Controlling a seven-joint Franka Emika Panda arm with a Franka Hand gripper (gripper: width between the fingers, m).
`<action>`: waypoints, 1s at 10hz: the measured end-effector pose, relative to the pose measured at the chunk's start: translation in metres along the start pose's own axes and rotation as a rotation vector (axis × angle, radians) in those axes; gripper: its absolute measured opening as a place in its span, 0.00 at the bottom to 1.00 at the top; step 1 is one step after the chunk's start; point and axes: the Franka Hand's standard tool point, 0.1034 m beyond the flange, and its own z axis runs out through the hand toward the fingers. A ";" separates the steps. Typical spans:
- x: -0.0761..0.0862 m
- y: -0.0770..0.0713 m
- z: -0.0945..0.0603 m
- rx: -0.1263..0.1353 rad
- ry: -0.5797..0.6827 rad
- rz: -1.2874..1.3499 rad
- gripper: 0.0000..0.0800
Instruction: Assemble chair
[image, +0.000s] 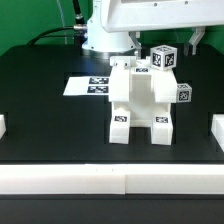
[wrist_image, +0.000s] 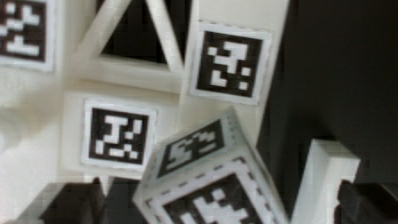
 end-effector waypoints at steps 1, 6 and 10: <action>0.000 0.000 0.000 0.000 0.000 -0.115 0.81; -0.001 0.001 0.001 -0.001 -0.002 -0.290 0.65; -0.001 0.001 0.001 -0.001 -0.002 -0.258 0.36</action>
Offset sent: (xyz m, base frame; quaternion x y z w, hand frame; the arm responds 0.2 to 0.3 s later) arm -0.0027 0.0027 -0.0028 -0.0076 0.0076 -0.2199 0.9755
